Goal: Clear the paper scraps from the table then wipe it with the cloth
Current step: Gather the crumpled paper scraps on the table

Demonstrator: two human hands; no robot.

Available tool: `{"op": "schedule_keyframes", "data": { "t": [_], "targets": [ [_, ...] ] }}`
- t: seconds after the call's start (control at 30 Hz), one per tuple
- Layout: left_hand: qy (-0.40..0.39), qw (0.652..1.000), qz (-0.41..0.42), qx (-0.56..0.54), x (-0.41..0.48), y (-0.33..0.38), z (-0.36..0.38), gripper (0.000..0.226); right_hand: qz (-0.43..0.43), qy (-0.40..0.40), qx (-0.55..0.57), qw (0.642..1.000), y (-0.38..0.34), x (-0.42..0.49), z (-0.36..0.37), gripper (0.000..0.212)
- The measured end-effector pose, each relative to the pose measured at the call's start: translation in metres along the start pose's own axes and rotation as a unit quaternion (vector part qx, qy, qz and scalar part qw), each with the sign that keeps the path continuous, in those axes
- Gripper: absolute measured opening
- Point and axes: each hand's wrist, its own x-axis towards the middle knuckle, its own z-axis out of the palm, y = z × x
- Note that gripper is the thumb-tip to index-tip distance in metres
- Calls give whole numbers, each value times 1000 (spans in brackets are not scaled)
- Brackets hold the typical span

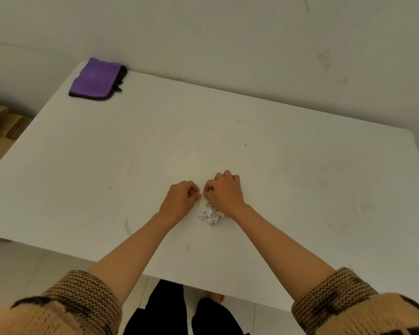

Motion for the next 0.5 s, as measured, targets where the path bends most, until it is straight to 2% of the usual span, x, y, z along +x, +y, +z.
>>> {"op": "schedule_keyframes", "data": {
  "t": [0.07, 0.2, 0.37, 0.5],
  "targets": [
    [17, 999, -12, -31, -5, 0, 1, 11, 3, 6, 7, 1000, -1, -1, 2, 22],
    [9, 997, -34, -67, -5, -3, -4, 4, 23, 13, 22, 999, -6, 1, 4, 25],
    [-9, 999, -24, -42, 6, -13, -19, 9, 78, 49, 36, 995, -19, 20, 3, 21],
    [62, 997, -35, -41, 14, -28, -47, 7, 71, 74, 48, 993, -41, 37, 4, 19]
  ]
}}
